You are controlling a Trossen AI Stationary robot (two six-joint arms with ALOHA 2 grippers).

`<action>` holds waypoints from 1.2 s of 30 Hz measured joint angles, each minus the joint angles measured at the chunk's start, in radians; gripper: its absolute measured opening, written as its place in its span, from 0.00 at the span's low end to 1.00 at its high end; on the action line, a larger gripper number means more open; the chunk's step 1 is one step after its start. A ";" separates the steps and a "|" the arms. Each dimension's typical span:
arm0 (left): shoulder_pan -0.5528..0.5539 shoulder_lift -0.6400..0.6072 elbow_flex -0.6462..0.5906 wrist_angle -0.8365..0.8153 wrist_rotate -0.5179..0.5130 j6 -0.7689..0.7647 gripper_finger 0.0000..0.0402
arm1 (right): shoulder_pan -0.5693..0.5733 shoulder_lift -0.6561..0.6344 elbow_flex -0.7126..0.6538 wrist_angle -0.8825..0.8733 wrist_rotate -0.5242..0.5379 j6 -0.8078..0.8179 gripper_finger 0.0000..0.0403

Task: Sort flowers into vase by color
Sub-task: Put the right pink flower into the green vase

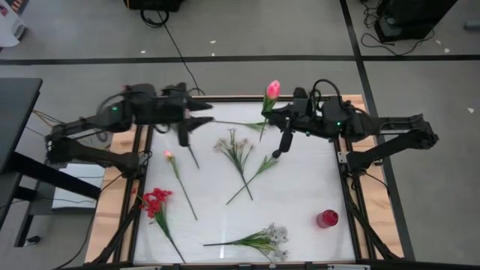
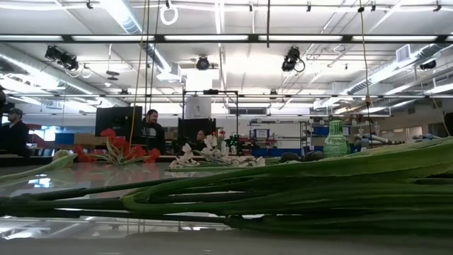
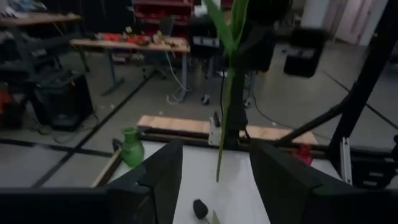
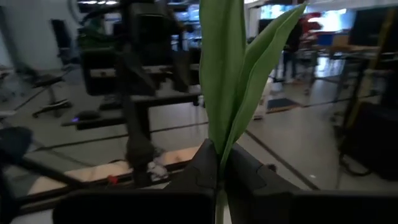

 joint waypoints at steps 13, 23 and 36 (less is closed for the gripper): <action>0.007 -0.073 0.000 -0.023 -0.026 0.052 0.48 | -0.012 -0.081 0.000 -0.247 0.399 0.018 0.04; 0.007 -0.072 0.000 -0.021 -0.026 0.051 0.48 | -0.278 -0.201 -0.101 -0.266 0.407 -0.029 0.06; 0.007 -0.072 0.000 -0.022 -0.026 0.051 0.48 | -0.725 -0.275 -0.290 0.022 0.081 -0.156 0.04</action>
